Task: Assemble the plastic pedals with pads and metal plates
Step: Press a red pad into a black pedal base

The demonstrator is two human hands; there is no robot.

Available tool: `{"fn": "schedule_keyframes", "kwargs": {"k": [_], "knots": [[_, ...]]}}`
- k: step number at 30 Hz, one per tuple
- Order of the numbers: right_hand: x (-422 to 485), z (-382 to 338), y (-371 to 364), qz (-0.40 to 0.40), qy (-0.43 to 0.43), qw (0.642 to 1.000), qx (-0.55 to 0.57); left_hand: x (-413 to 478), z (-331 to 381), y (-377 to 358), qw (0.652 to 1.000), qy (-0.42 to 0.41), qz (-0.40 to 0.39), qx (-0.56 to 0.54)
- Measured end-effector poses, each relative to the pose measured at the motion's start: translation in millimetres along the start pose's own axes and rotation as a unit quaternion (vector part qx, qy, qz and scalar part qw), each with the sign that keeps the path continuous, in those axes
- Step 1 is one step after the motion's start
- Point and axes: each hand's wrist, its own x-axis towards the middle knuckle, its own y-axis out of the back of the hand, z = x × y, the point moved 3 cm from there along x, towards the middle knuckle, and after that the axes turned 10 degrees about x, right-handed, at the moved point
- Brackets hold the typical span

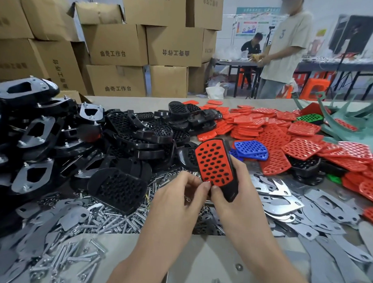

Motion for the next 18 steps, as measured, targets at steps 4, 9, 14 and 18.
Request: {"fn": "schedule_keyframes", "kwargs": {"k": [4,9,14,18], "knots": [[0.0,0.6,-0.1,-0.013,0.000,1.000,-0.007,-0.8,0.7,1.8,0.998,-0.030,0.004,0.050],[0.9,-1.4,0.5,-0.022,0.013,1.000,0.000,1.9,9.3,4.8,0.977,-0.147,0.018,0.156],[1.9,-0.3,4.7,-0.007,-0.002,0.996,0.091,-0.8,6.3,6.4,0.997,-0.016,-0.038,-0.070],[1.9,-2.9,3.9,-0.036,-0.019,0.989,0.146,2.4,1.7,5.0,0.974,0.092,-0.080,-0.189]]}}
